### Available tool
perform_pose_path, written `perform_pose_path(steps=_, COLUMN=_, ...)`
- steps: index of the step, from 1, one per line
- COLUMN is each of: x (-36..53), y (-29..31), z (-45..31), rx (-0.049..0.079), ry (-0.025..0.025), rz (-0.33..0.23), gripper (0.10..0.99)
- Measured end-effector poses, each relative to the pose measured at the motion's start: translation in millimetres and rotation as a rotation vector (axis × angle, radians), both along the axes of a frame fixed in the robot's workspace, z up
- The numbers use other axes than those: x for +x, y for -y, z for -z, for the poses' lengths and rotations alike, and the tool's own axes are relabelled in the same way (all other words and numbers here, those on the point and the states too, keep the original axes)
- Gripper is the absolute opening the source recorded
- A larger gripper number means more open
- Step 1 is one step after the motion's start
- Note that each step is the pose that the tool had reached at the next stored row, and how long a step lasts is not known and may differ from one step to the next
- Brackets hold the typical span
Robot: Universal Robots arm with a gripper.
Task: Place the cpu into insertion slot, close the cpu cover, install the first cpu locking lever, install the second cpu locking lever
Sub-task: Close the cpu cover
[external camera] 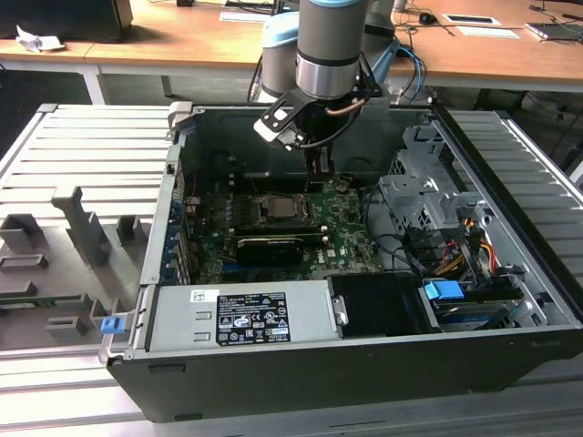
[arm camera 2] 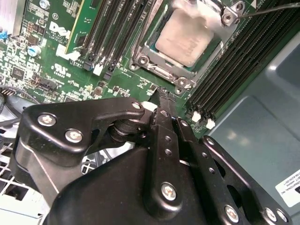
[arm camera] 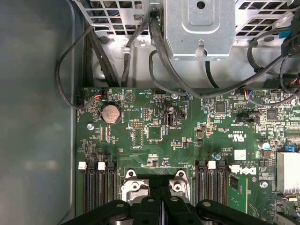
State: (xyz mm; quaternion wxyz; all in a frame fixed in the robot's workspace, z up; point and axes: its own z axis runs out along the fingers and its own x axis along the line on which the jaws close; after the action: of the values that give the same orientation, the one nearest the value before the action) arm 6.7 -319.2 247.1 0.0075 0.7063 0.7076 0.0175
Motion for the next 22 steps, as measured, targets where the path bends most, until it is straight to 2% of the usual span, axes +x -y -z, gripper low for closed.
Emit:
perform_pose_path(steps=3, x=-2.1, y=-0.1, z=0.8, rx=0.0, ry=-0.0009, rz=0.0, gripper=0.106)
perform_pose_path(steps=5, x=-5.1, y=0.0, z=4.3, rx=0.0, ry=-0.0031, rz=0.0, gripper=0.106)
perform_pose_path(steps=7, x=-10.6, y=0.3, z=6.8, rx=0.0, ry=-0.0085, rz=0.0, gripper=0.106)
perform_pose_path(steps=10, x=-19.0, y=0.2, z=7.2, rx=0.0, ry=-0.0088, rz=0.0, gripper=0.106)
perform_pose_path(steps=22, x=-42.1, y=0.2, z=7.5, rx=0.0, ry=-0.0086, rz=0.0, gripper=0.106)
